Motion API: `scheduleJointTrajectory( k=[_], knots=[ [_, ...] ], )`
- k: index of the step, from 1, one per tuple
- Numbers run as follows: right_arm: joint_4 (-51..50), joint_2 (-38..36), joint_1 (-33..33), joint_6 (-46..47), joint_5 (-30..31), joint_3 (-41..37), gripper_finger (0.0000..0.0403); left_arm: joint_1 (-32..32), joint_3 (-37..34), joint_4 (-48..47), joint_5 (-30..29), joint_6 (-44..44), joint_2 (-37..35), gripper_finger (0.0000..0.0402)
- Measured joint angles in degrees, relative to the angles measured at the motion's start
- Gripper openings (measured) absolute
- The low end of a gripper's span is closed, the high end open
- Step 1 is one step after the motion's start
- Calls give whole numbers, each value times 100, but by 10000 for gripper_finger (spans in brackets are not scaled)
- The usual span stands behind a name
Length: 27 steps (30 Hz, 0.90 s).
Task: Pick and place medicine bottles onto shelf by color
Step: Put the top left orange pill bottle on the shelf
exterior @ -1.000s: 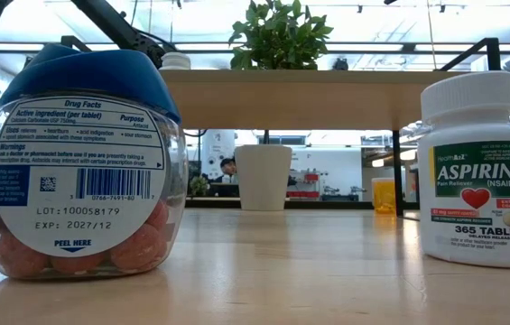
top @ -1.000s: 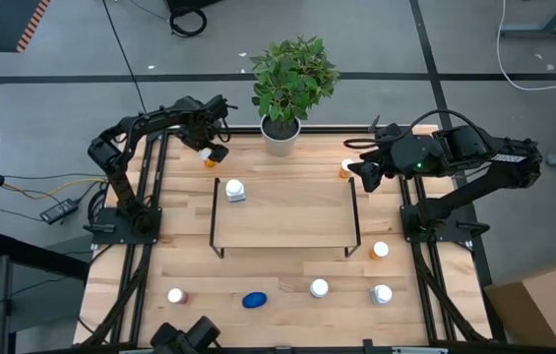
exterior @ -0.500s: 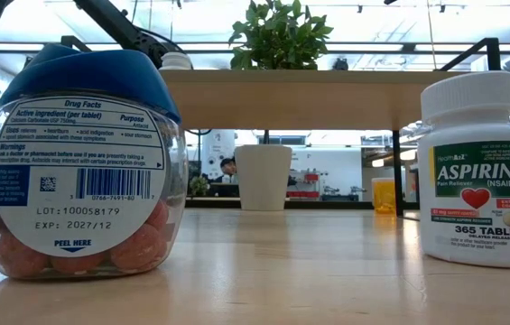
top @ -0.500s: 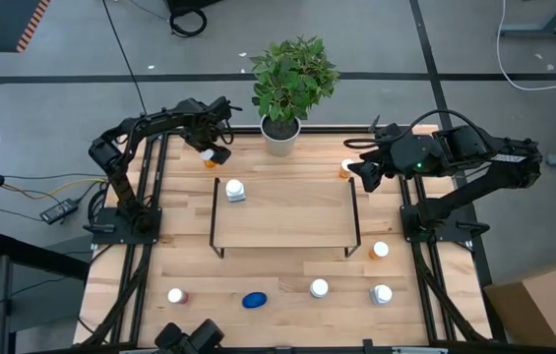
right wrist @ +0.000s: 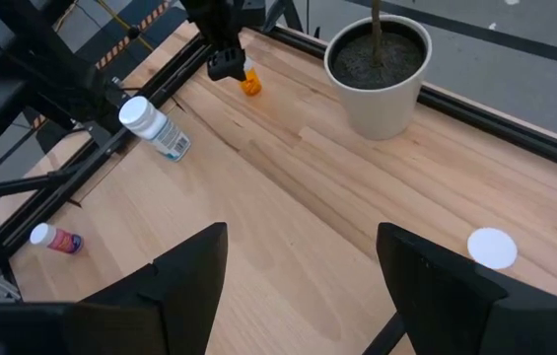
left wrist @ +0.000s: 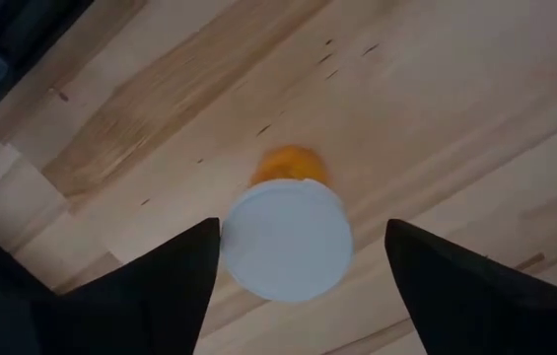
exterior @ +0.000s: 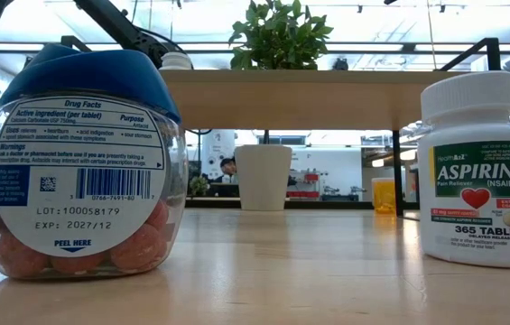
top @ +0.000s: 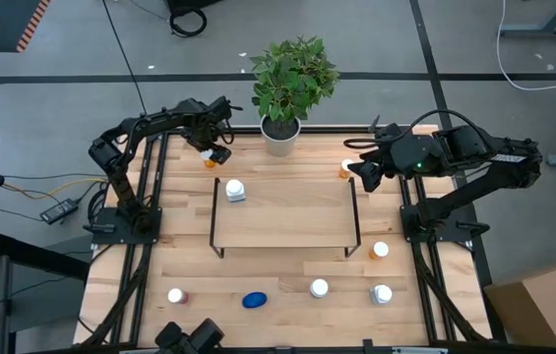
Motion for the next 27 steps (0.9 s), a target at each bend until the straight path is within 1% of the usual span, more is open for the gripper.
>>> scheduleJointTrajectory(
  k=[10, 27],
  knots=[
    [0, 0, -1, 0, 0, 0, 269, 0, 0, -87, 0, 10, 0, 272],
    [2, 0, -1, 22, -2, 0, 269, 0, 0, -165, -15, 155, 0, 217]
  ],
)
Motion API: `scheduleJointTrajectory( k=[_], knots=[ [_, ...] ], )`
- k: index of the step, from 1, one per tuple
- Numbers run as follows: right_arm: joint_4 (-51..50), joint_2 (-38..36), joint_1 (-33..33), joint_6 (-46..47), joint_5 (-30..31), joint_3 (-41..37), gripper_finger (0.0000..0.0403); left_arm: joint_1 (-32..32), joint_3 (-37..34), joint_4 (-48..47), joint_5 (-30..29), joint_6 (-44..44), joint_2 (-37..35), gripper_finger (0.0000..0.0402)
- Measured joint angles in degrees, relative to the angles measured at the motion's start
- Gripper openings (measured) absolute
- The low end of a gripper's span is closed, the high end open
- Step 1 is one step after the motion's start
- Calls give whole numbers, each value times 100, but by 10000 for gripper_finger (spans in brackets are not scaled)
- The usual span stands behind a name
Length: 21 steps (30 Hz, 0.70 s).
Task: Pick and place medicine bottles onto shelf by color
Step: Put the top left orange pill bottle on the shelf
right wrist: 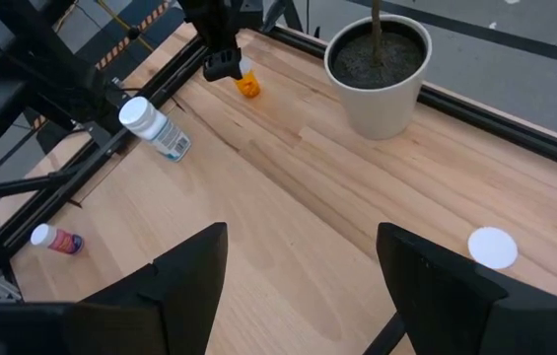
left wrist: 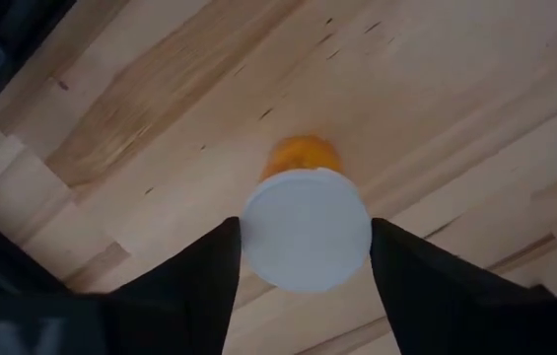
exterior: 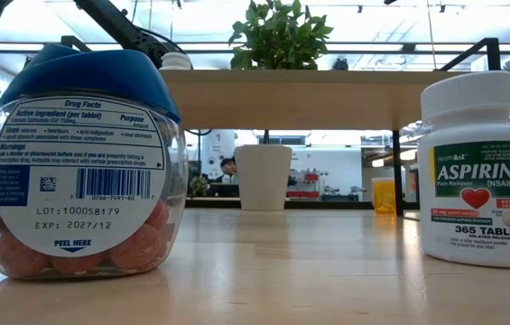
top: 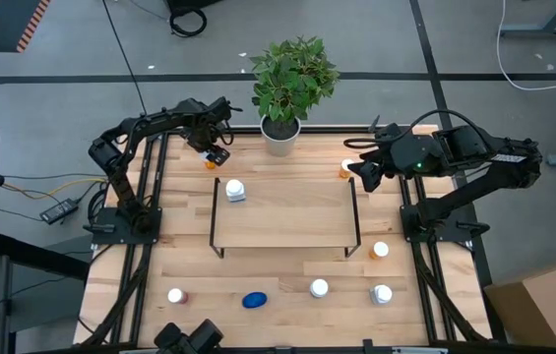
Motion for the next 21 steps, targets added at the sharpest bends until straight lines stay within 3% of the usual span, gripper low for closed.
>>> scheduleJointTrajectory(
  k=[21],
  knots=[
    [0, 0, 1, -61, 4, 0, 269, 0, 0, -353, 22, 162, -96, 206]
  ],
)
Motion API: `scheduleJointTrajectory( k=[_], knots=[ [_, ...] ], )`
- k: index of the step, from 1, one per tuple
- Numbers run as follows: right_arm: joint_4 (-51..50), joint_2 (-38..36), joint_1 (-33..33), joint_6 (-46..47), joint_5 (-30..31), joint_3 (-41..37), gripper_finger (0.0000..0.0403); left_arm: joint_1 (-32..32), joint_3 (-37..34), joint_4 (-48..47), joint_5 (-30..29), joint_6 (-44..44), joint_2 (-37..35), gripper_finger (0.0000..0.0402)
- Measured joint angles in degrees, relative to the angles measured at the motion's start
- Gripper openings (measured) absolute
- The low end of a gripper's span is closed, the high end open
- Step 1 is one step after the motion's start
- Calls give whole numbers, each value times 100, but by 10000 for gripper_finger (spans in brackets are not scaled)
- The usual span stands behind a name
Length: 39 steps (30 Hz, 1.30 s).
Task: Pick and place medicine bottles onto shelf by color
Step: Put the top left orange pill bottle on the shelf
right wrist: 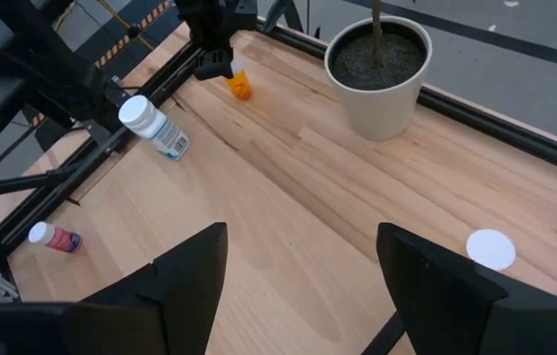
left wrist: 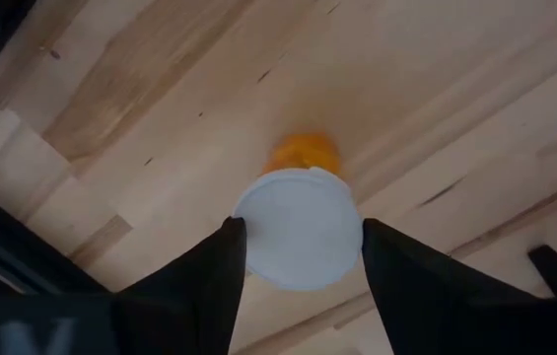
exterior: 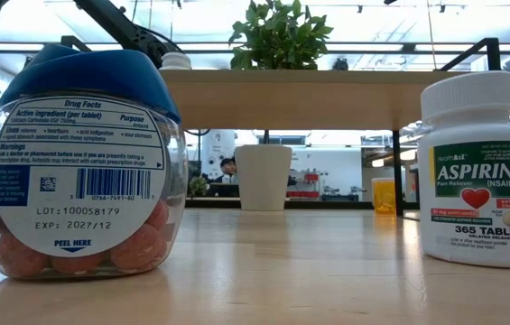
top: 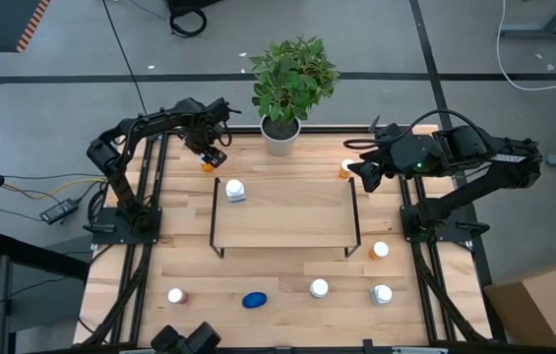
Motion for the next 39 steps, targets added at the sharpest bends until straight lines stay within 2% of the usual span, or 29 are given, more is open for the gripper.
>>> scheduleJointTrajectory(
  k=[20, 39],
  knots=[
    [0, 0, -2, -19, 13, 0, 269, 0, 0, -45, 85, -24, 0, 290],
    [0, 0, 0, -46, 15, 0, 269, 0, 0, -56, 83, -36, 15, 307]
  ],
)
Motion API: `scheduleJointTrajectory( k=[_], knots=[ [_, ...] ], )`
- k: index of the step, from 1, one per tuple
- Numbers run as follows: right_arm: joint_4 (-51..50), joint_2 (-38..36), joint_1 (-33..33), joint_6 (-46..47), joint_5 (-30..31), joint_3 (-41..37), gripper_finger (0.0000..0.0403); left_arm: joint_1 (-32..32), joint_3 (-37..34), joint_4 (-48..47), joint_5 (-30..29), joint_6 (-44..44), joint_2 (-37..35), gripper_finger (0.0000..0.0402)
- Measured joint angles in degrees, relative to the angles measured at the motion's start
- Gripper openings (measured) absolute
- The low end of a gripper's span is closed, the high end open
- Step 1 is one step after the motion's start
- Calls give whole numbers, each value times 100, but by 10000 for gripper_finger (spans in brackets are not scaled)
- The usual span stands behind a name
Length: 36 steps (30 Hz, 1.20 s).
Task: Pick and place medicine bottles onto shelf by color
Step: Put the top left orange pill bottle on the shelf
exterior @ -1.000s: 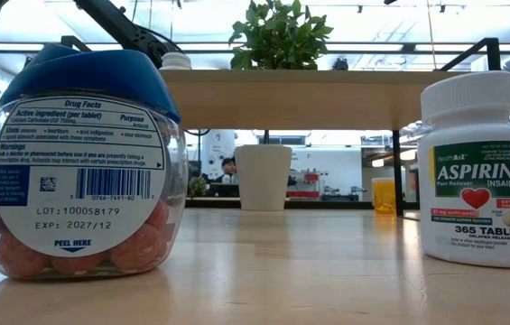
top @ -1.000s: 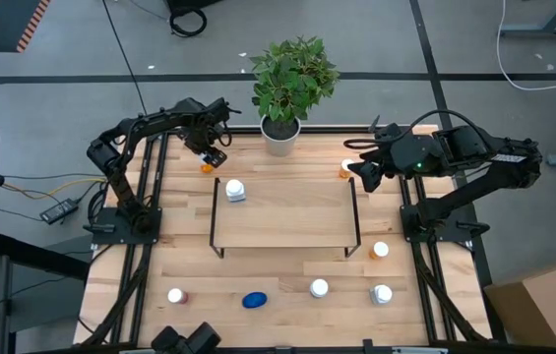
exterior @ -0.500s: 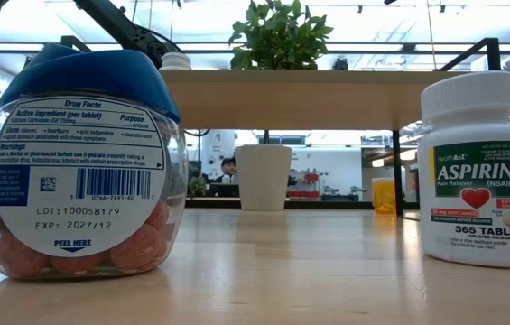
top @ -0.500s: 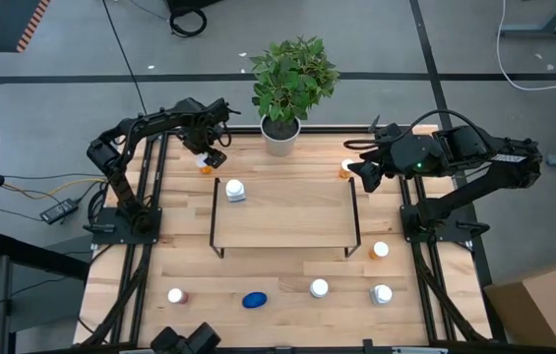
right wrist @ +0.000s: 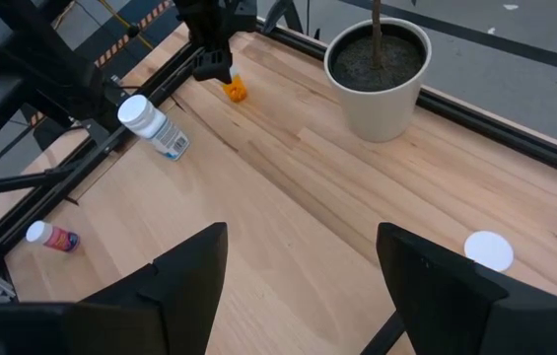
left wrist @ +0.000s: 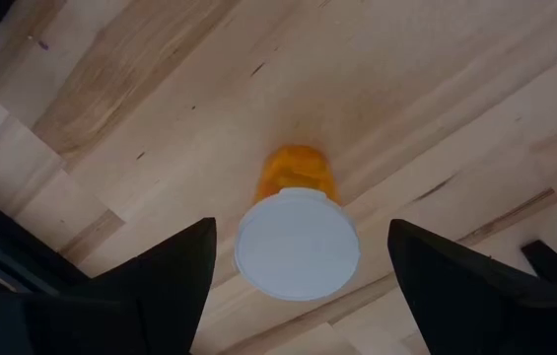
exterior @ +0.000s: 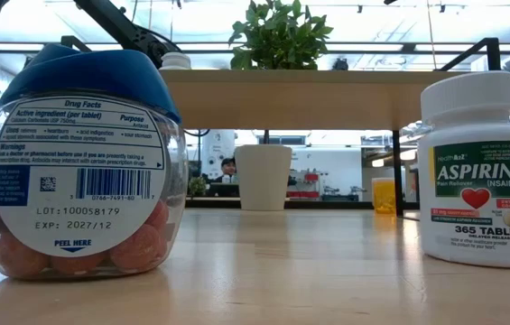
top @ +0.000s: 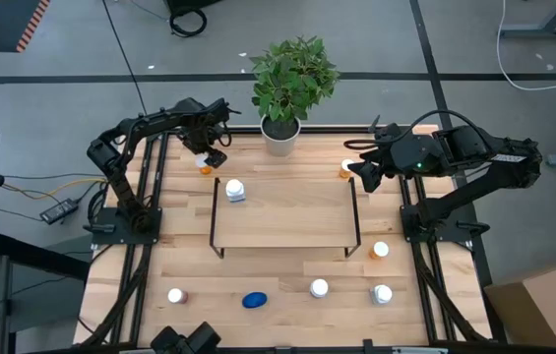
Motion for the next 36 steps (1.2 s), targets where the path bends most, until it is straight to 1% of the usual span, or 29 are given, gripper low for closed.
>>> scheduleJointTrajectory(
  k=[5, 8, 19, 29, 36],
  knots=[
    [0, 0, -1, 6, -2, 0, 269, 0, 0, -152, 0, 47, 2, 307],
    [-1, -1, -1, 8, -2, 0, 269, 0, 0, -270, 0, 227, 2, 307],
    [0, 0, -2, 47, -6, 0, 269, -124, 0, 25, 0, 1379, 2, 307],
    [-1, 0, -1, 67, -17, 0, 269, -133, 0, 149, -14, 2089, 2, 307],
    [-1, 0, -1, 67, -20, 0, 269, -105, 0, 144, -45, 2169, 4, 307]
  ],
)
